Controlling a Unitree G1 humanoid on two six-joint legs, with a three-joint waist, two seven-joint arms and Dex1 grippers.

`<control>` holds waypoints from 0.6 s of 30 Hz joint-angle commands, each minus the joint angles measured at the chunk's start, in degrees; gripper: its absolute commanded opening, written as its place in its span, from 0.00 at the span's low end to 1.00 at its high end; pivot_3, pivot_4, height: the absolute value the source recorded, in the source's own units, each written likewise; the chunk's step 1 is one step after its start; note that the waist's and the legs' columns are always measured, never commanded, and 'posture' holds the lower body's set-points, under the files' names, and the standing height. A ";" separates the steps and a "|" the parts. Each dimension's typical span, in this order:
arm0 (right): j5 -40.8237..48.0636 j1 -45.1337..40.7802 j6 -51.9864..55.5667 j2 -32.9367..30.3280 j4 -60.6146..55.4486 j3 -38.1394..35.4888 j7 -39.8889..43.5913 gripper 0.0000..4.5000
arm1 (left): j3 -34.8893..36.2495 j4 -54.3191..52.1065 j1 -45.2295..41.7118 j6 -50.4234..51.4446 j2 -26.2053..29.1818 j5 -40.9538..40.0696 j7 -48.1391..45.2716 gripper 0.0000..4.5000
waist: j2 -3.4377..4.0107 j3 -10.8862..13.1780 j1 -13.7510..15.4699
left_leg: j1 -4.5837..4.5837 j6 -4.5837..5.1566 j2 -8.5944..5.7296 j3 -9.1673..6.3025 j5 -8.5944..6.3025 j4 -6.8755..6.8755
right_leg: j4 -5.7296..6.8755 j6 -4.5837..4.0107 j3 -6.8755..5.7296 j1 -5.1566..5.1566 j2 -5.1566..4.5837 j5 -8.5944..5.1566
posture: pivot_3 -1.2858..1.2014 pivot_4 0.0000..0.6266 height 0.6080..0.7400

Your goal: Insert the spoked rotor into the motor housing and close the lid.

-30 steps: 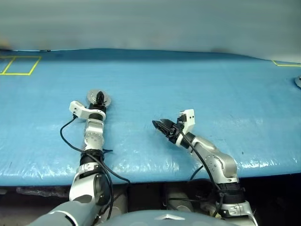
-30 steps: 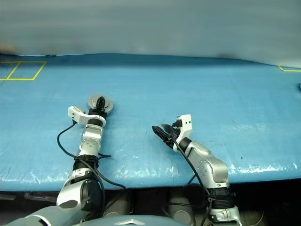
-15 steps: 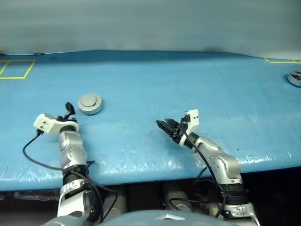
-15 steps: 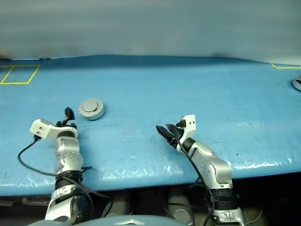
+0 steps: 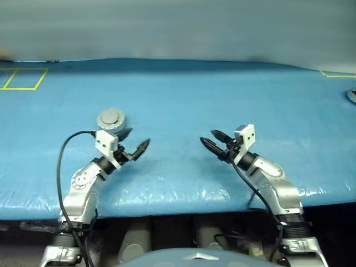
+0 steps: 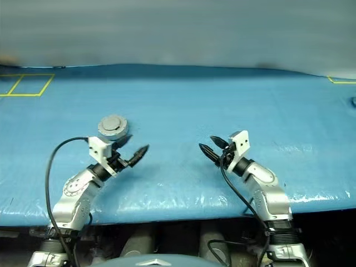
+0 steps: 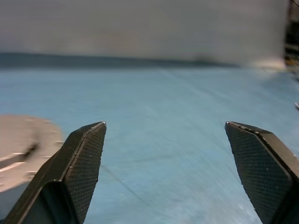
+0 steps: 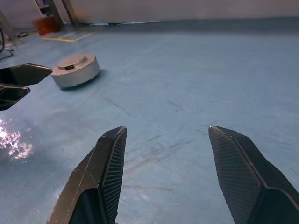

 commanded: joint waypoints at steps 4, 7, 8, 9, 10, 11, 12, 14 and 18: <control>-3.78 0.08 -2.99 -2.95 -0.61 0.74 1.93 0.87 | -3.41 6.16 -3.17 -3.85 1.46 7.45 -3.64 0.97 | 0.03 0.00 -0.23 | 0.02 0.01 0.08 0.00 0.00 -0.03 | 0.02 -0.03 0.00 -0.01 0.09 -0.01 | 0.52 0.24 1.00; -5.01 0.66 -3.39 -1.78 -1.07 1.49 0.61 0.99 | -3.19 7.53 -3.18 -4.61 0.53 8.04 -3.62 0.97 | 0.02 0.00 -0.06 | -0.02 0.01 0.08 0.00 0.00 -0.04 | -0.01 -0.02 0.00 -0.02 0.09 -0.01 | 0.52 0.24 1.00; -4.87 0.95 -3.21 -1.51 -1.32 1.68 0.82 0.99 | -3.06 7.63 -3.03 -4.77 0.22 8.02 -3.66 0.97 | 0.03 0.00 0.08 | -0.03 0.00 0.07 0.00 0.00 -0.03 | -0.01 -0.02 0.00 -0.02 0.09 -0.01 | 0.52 0.24 1.00; -4.58 1.35 -3.05 -1.08 -1.75 1.59 0.74 0.99 | -2.96 7.80 -2.80 -5.05 0.00 8.09 -3.77 0.97 | 0.03 0.01 0.17 | -0.04 0.00 0.06 0.00 0.00 -0.02 | -0.01 -0.02 0.01 -0.02 0.07 -0.01 | 0.52 0.24 1.00; -4.31 1.87 -2.85 -0.89 -2.41 1.57 0.84 0.99 | -2.80 7.76 -2.48 -5.25 -0.08 8.09 -3.91 0.97 | 0.03 0.01 0.33 | -0.04 0.00 0.06 0.00 0.00 -0.02 | -0.01 -0.01 0.01 -0.01 0.06 -0.01 | 0.52 0.24 1.00; -4.14 2.52 -2.80 -0.91 -3.26 1.42 0.92 0.99 | -2.53 7.61 -2.21 -5.17 -0.23 7.64 -4.24 0.97 | 0.03 0.01 0.46 | -0.05 0.00 0.06 0.00 0.00 0.00 | -0.01 -0.01 0.01 -0.01 0.06 0.00 | 0.52 0.24 1.00; -4.19 3.06 -3.06 -0.81 -3.90 1.02 0.51 0.99 | -2.24 7.62 -2.14 -5.21 -0.35 7.34 -4.37 0.97 | 0.04 0.01 0.51 | -0.05 0.00 0.06 0.00 0.00 0.00 | -0.01 -0.01 0.01 -0.01 0.06 0.00 | 0.52 0.24 1.00; -5.56 3.89 -4.18 -0.73 -4.10 0.44 -1.11 0.99 | -1.84 8.28 -2.51 -5.83 -0.43 7.36 -4.72 0.97 | 0.04 0.01 0.57 | -0.04 0.00 0.06 0.00 0.00 0.02 | -0.01 -0.01 0.01 -0.01 0.06 0.00 | 0.52 0.24 1.00; -8.69 5.66 -6.22 -0.59 -3.67 0.69 -4.31 0.99 | -1.51 7.36 -2.34 -5.73 -0.47 7.46 -5.21 0.97 | 0.04 0.01 0.59 | -0.03 0.00 0.06 0.00 0.00 0.08 | 0.00 -0.01 0.00 0.00 0.06 0.00 | 0.52 0.24 1.00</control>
